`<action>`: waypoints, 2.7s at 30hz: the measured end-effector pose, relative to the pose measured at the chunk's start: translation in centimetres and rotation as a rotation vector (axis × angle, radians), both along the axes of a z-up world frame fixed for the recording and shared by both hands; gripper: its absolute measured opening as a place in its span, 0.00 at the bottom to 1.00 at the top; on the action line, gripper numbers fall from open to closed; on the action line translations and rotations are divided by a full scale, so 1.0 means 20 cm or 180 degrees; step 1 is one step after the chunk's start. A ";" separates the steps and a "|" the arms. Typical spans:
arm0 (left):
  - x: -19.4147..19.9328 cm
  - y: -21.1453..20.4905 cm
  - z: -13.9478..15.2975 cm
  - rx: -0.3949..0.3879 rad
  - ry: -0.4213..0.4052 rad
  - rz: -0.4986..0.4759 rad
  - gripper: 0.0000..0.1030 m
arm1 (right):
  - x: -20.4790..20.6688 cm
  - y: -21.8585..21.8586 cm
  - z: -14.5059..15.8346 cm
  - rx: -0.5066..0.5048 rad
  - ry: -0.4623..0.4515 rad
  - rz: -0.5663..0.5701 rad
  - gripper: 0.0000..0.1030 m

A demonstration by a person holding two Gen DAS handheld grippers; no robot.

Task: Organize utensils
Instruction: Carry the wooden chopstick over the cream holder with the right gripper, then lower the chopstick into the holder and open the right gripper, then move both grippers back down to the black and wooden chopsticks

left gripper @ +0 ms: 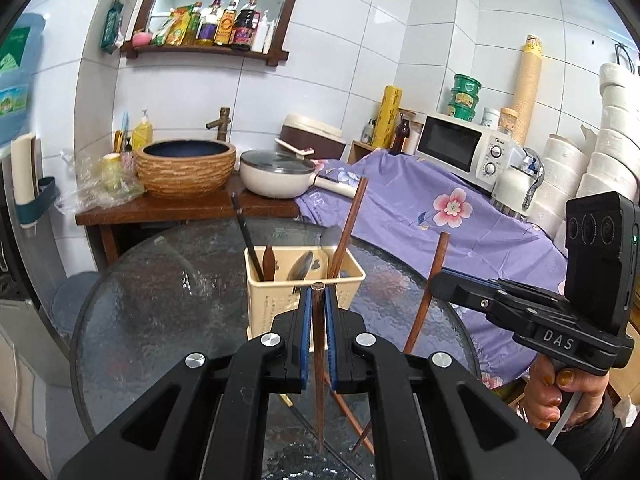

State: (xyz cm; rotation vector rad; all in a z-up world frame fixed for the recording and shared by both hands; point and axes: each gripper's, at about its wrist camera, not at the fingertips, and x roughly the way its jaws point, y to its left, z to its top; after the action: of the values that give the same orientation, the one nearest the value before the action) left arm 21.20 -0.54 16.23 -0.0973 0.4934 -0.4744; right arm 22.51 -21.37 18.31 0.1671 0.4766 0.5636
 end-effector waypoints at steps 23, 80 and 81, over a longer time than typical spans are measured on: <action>0.37 -0.07 0.70 -0.0054 -0.0631 0.0352 0.06 | 0.39 -0.05 0.60 -0.0040 -0.0616 -0.0576 0.07; 0.24 0.13 -0.66 0.0185 0.0712 0.0900 0.91 | 0.24 0.05 -0.73 -0.0723 0.0867 -0.0647 0.64; 0.24 0.12 -0.68 0.0185 0.0742 0.0894 0.91 | 0.23 0.07 -0.76 -0.0757 0.0916 -0.0616 0.64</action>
State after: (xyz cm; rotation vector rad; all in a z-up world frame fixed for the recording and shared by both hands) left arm 25.91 1.92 2.55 -0.1648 0.7102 -0.1733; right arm 27.16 -19.98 3.05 0.0654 0.7932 0.2899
